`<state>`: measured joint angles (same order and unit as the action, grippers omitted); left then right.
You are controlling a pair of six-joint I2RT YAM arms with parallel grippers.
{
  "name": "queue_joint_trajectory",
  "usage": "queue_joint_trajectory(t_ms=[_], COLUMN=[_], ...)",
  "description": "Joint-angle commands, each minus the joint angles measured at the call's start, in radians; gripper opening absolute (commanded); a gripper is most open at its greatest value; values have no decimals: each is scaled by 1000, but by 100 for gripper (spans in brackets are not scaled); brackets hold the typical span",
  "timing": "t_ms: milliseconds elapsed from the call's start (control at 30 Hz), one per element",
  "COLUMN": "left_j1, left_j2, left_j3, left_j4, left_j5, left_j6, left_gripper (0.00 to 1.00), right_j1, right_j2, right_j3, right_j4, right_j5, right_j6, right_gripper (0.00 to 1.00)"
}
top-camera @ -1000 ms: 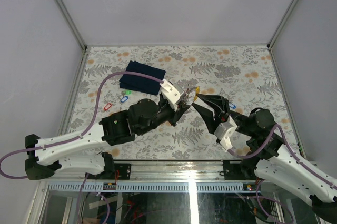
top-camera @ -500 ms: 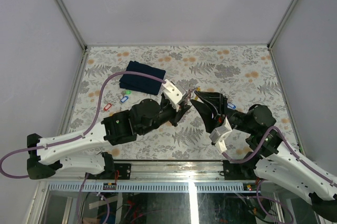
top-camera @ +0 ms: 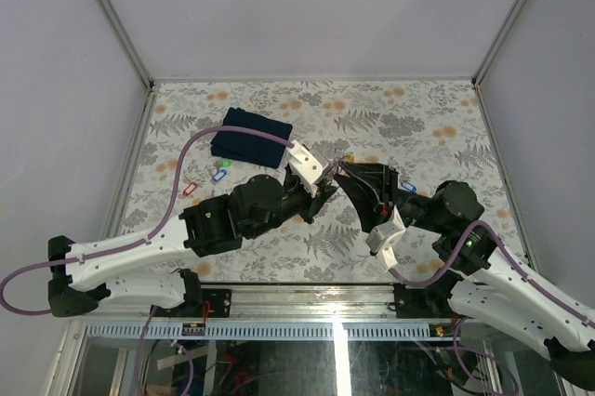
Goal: Put the keys on the keyring
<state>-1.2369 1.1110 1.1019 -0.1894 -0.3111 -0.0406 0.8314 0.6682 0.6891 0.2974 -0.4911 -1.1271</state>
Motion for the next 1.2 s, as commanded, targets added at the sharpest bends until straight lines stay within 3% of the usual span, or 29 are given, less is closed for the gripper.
queue_joint_trajectory(t_ms=[0, 367, 867, 1167], left_j1=[-1, 0, -1, -1], left_j2=[-2, -2, -2, -3], left_j3=[44, 42, 41, 39], left_j4=[30, 30, 33, 42], left_j5=[-5, 2, 13, 14], left_j6=[-6, -7, -12, -8], left_gripper=[1, 1, 1, 1], right_j1=[6, 6, 6, 5], right_j2=[4, 14, 9, -13], right_j3=[46, 50, 36, 16], right_j4=[14, 6, 54, 103], right_j5=[-1, 9, 53, 94], right_j6=[-17, -23, -6, 152], right_gripper=[40, 35, 12, 4])
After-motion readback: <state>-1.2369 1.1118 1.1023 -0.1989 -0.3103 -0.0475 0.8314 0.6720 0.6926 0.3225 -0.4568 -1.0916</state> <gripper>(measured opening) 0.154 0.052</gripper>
